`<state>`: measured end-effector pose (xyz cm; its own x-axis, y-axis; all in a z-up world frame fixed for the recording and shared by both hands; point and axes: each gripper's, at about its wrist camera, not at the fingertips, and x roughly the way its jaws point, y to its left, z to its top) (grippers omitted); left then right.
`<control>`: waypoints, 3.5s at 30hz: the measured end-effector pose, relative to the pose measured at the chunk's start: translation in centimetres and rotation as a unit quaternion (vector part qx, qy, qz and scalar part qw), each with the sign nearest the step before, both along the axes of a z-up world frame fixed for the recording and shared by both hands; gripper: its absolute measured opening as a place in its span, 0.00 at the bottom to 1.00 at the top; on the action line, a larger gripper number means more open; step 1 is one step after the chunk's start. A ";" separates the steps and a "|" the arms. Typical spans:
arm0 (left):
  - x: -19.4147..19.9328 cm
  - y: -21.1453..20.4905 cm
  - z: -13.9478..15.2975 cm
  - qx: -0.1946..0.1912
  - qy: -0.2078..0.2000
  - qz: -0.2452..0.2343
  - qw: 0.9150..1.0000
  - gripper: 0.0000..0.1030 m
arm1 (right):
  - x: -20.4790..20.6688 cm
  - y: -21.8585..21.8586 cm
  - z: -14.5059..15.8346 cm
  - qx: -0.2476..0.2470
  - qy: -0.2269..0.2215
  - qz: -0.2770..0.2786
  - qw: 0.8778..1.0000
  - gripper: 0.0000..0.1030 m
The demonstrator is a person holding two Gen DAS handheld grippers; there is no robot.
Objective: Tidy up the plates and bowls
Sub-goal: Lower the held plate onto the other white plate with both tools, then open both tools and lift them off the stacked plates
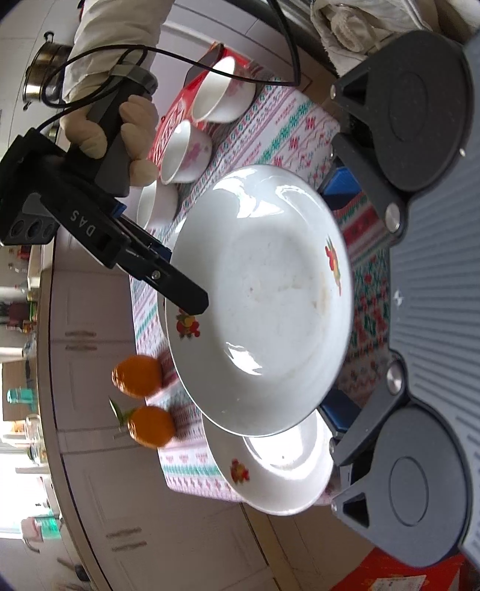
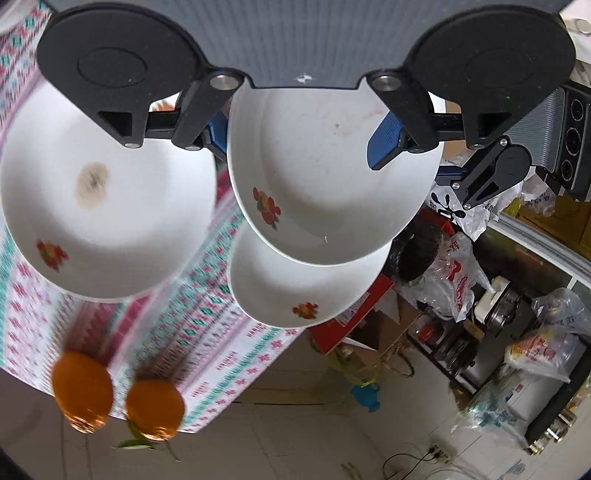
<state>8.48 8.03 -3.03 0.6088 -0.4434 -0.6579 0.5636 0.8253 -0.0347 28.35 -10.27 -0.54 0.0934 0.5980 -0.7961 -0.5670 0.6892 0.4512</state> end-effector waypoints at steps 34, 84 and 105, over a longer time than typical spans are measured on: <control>4.7 4.6 -1.3 -0.004 0.021 0.055 0.998 0.99 | 6.9 6.7 -2.3 -0.007 0.019 0.038 0.999 0.78; 6.1 6.0 -2.2 -0.002 0.015 0.085 0.996 0.98 | 7.0 6.7 -2.0 -0.028 0.008 0.019 0.999 0.77; 5.3 5.8 -2.1 0.006 0.003 0.100 0.995 0.98 | 5.1 6.0 -1.3 -0.045 -0.022 0.001 0.999 0.78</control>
<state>13.78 13.81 -5.12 0.6804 -0.3065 -0.6657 0.3887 0.9210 -0.0268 33.47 -4.24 -1.85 0.1283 0.5246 -0.8416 -0.5854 0.7251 0.3627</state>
